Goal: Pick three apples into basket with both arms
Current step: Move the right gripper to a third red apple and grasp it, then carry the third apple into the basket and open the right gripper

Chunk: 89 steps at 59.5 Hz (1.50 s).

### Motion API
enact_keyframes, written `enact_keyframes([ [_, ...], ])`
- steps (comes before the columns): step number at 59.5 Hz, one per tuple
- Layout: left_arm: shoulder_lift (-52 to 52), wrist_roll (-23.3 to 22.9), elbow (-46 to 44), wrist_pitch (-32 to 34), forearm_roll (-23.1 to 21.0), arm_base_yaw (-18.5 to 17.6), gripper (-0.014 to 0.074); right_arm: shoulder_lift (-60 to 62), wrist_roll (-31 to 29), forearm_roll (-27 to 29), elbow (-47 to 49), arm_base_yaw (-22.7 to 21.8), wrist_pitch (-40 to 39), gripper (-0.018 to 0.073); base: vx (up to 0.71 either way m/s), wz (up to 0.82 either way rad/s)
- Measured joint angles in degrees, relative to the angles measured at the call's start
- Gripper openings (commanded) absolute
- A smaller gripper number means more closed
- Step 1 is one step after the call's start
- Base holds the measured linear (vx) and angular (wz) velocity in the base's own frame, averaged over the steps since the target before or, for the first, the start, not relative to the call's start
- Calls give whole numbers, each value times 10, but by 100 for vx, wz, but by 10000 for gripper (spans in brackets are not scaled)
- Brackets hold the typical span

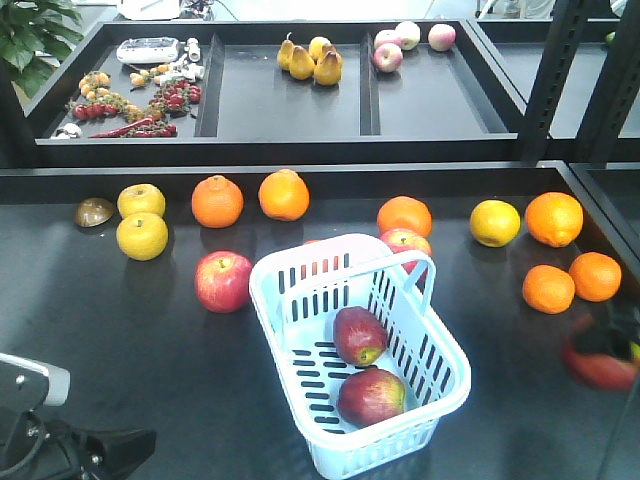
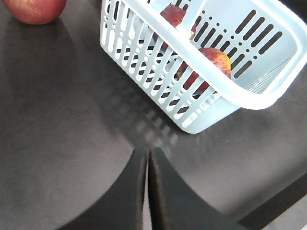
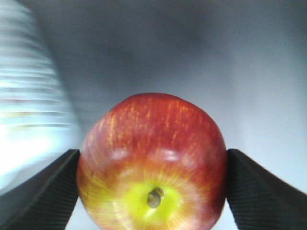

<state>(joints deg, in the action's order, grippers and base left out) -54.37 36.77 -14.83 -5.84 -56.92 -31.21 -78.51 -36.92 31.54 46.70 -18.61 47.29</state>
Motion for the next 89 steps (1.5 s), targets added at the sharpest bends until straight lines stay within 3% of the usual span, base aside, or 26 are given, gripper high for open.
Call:
enact_keyframes([
  [13,0,0,0,0,0,0,-6,94,-32,81,-2,119,0,-5,0,0],
  [21,0,0,0,0,0,0,-6,87,-37,102,-3,216,-23,6,0,0],
  [28,0,0,0,0,0,0,-6,55,-39,111,-5,298,-62,73,0,0],
  [34,0,0,0,0,0,0,-6,26,-49,120,-5,340,-108,202,0,0],
  [37,0,0,0,0,0,0,-6,13,-51,129,-5,351,-129,328,0,0],
  [45,0,0,0,0,0,0,-6,-27,-67,147,-1,357,-157,618,0,0],
  [51,0,0,0,0,0,0,-6,-48,-77,153,9,357,-157,730,0,0],
  [61,0,0,0,1,0,0,-6,-51,-87,156,27,357,-166,708,0,0],
  [67,0,0,0,2,0,0,-6,-51,-96,156,32,357,-160,632,0,0],
  [73,0,0,0,2,0,0,-6,-50,-97,155,32,357,-128,449,0,0],
  [83,0,0,0,4,0,0,-6,-20,-100,130,32,358,-77,-9,0,0],
  [89,0,0,0,4,0,0,-6,16,-100,101,32,358,-55,-11,0,0],
])
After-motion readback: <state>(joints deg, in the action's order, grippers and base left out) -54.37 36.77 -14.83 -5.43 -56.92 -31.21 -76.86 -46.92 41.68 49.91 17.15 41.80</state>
